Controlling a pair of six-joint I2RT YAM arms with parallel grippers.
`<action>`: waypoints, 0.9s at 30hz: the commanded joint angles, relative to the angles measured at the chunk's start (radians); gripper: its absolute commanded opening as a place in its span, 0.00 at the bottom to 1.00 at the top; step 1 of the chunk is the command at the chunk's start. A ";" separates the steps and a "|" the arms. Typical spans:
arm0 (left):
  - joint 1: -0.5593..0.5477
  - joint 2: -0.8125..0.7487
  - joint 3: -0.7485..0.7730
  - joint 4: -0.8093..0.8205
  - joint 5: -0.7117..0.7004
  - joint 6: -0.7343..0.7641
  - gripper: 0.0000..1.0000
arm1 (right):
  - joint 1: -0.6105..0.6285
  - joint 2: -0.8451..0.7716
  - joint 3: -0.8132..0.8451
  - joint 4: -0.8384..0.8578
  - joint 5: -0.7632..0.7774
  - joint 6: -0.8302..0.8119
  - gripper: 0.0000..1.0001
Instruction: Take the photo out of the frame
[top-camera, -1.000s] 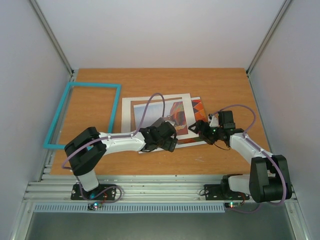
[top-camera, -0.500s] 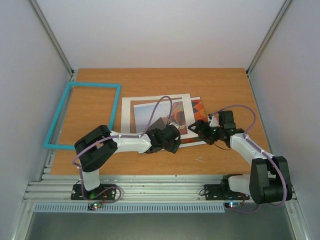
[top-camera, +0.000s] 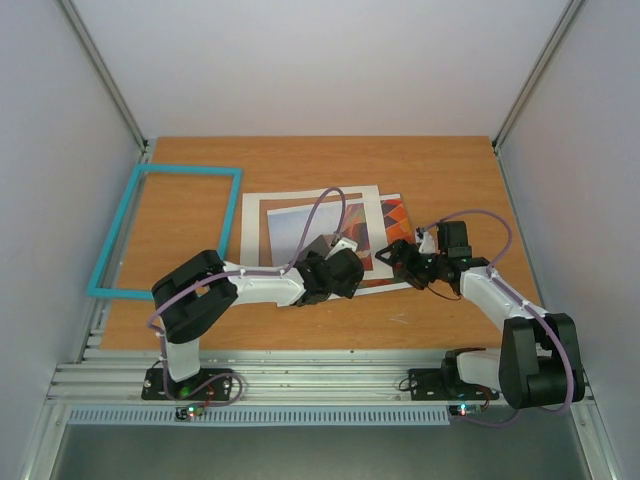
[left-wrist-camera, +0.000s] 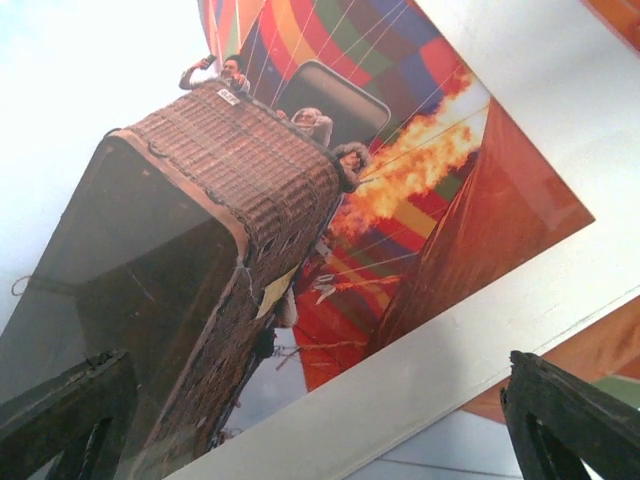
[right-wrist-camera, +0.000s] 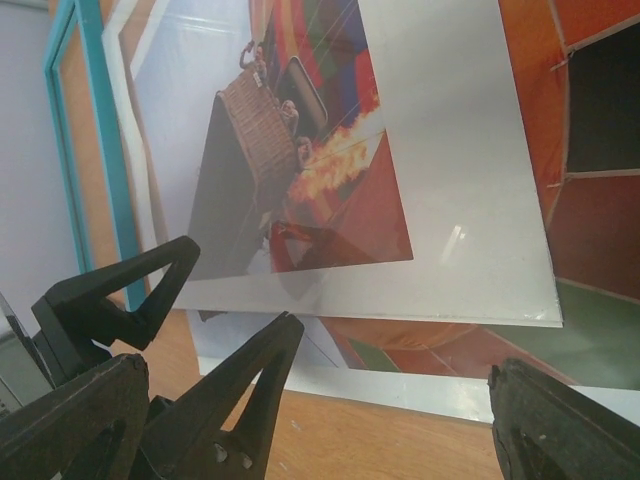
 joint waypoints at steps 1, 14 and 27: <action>-0.006 0.014 0.002 0.103 -0.033 -0.025 0.99 | -0.002 -0.020 0.027 -0.016 -0.024 0.005 0.93; 0.015 -0.023 -0.016 0.020 0.064 -0.103 0.99 | -0.003 0.002 0.183 -0.408 0.437 -0.202 0.96; 0.130 -0.138 -0.109 -0.071 0.226 -0.211 0.99 | -0.003 0.146 0.221 -0.416 0.508 -0.225 0.98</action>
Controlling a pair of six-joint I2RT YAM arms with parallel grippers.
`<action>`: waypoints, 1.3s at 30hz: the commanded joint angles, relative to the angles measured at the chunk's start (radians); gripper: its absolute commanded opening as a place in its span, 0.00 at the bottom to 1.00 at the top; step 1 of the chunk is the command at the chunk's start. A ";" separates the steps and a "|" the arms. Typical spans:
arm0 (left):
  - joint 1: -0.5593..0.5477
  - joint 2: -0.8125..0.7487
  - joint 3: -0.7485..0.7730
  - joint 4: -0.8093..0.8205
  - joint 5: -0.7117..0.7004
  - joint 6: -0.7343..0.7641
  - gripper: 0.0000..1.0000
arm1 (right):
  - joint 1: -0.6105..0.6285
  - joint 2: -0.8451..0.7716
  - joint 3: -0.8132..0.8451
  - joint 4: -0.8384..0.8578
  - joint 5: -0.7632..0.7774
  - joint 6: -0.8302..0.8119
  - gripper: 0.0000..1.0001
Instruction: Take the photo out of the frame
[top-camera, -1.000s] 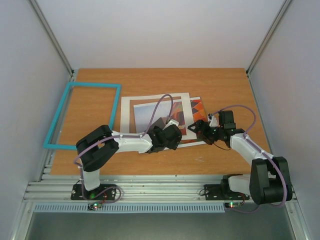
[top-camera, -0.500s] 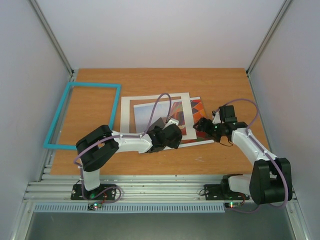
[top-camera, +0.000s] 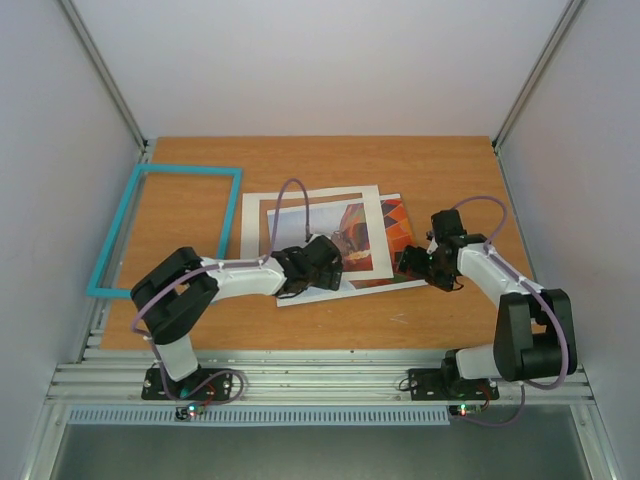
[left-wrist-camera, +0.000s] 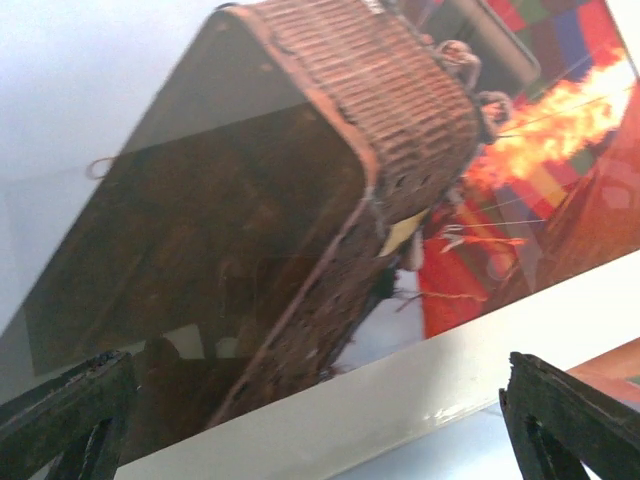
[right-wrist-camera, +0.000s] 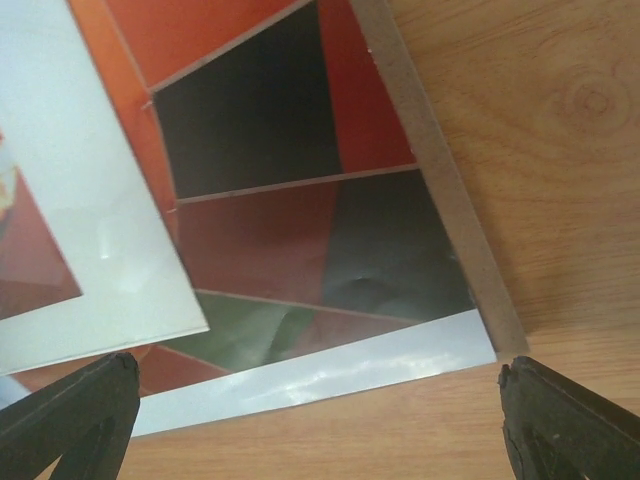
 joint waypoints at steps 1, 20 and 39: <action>0.023 -0.076 -0.049 -0.023 0.071 -0.058 0.99 | -0.003 0.036 0.037 -0.014 0.044 -0.024 0.98; 0.058 -0.098 -0.091 -0.078 0.129 -0.100 0.99 | -0.001 0.155 0.082 0.011 -0.019 -0.067 0.98; 0.058 -0.093 -0.073 -0.132 0.114 -0.090 0.99 | -0.012 0.044 0.068 -0.002 -0.175 -0.063 0.99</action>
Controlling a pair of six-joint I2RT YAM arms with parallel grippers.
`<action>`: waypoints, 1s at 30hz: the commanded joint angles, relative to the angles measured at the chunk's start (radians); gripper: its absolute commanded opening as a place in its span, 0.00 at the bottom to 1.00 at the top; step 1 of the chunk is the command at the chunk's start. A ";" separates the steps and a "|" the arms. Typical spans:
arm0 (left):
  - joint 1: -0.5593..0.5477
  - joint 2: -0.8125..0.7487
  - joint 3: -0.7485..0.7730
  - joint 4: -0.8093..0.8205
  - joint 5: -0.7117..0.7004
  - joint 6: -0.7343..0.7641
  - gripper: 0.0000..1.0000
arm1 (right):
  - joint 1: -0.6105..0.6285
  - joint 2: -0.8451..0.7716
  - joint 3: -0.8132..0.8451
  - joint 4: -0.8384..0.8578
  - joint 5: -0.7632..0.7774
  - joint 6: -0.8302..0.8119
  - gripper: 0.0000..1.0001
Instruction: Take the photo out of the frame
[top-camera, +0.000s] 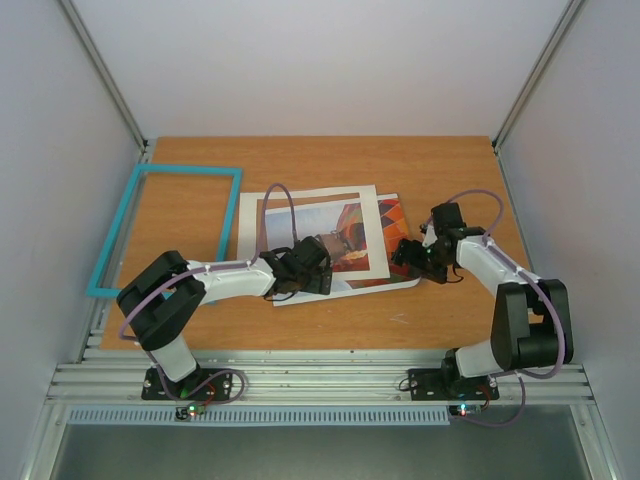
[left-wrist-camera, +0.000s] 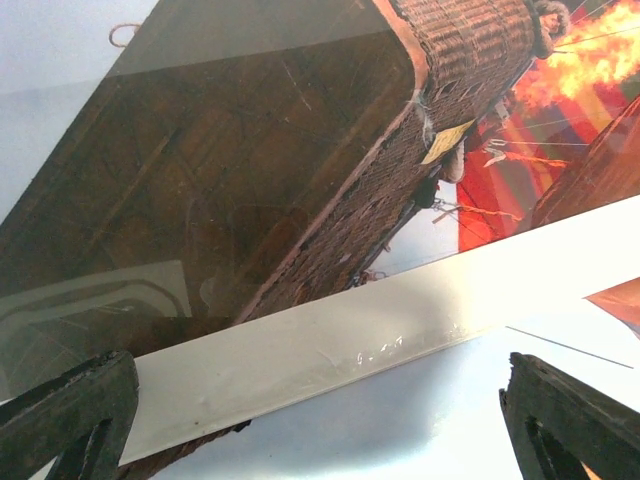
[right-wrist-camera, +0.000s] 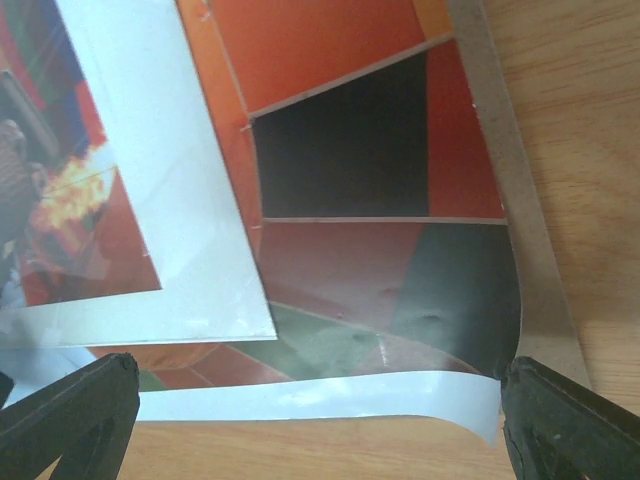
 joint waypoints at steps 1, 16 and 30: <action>0.002 -0.008 0.005 -0.046 -0.003 -0.002 1.00 | -0.014 -0.042 0.005 -0.017 -0.051 0.001 0.98; 0.004 -0.022 -0.002 -0.042 0.008 -0.007 0.99 | -0.106 -0.029 -0.064 0.025 -0.070 0.026 0.98; 0.034 -0.025 -0.034 -0.009 0.078 -0.028 0.99 | -0.110 0.011 -0.078 0.039 -0.066 0.030 0.98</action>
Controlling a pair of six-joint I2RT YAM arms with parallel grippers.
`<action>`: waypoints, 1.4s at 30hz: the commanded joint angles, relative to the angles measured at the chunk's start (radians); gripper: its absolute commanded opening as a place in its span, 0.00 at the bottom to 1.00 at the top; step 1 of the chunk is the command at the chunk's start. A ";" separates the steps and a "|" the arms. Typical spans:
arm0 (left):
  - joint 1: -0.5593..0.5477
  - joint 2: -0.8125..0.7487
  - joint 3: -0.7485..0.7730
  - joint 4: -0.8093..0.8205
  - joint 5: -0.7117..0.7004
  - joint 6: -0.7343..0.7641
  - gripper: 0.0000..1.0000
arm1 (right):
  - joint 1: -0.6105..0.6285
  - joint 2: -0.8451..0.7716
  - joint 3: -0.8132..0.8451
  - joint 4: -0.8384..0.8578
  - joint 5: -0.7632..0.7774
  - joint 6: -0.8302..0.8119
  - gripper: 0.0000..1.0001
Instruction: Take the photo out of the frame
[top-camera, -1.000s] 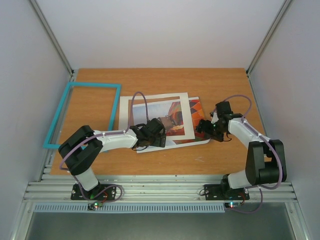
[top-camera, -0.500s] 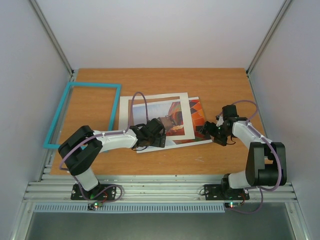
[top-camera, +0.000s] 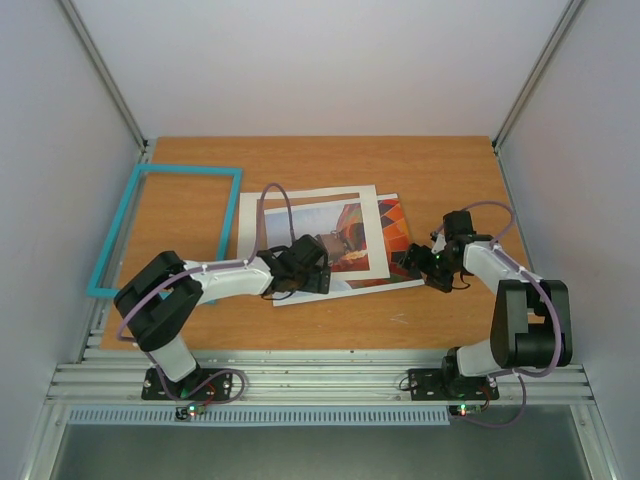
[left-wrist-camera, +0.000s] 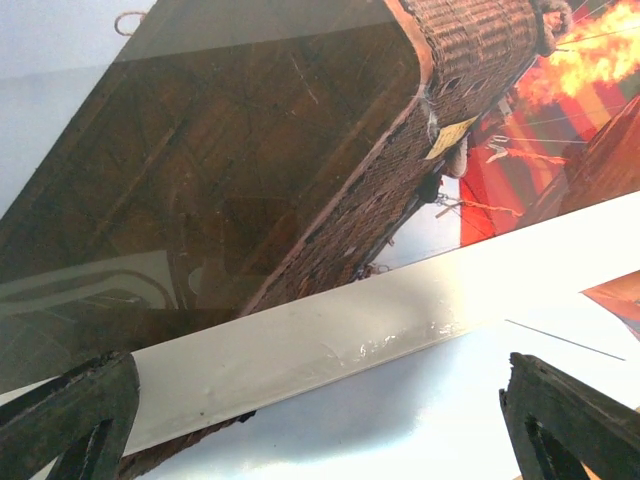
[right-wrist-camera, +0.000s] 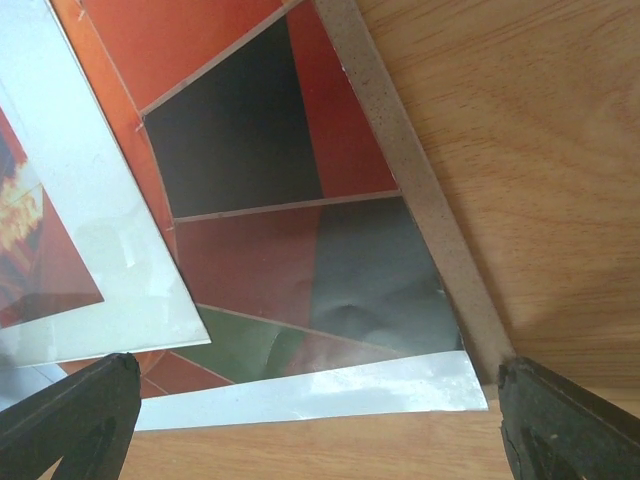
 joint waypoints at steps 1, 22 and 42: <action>0.021 -0.014 -0.036 0.008 0.062 -0.027 0.99 | -0.008 0.024 -0.012 0.013 -0.009 0.011 0.97; 0.102 0.019 -0.120 0.098 0.221 -0.093 0.99 | -0.096 0.020 -0.098 0.147 -0.269 0.053 0.95; 0.118 -0.033 -0.145 0.111 0.258 -0.103 0.99 | -0.117 0.073 -0.121 0.309 -0.382 0.126 0.91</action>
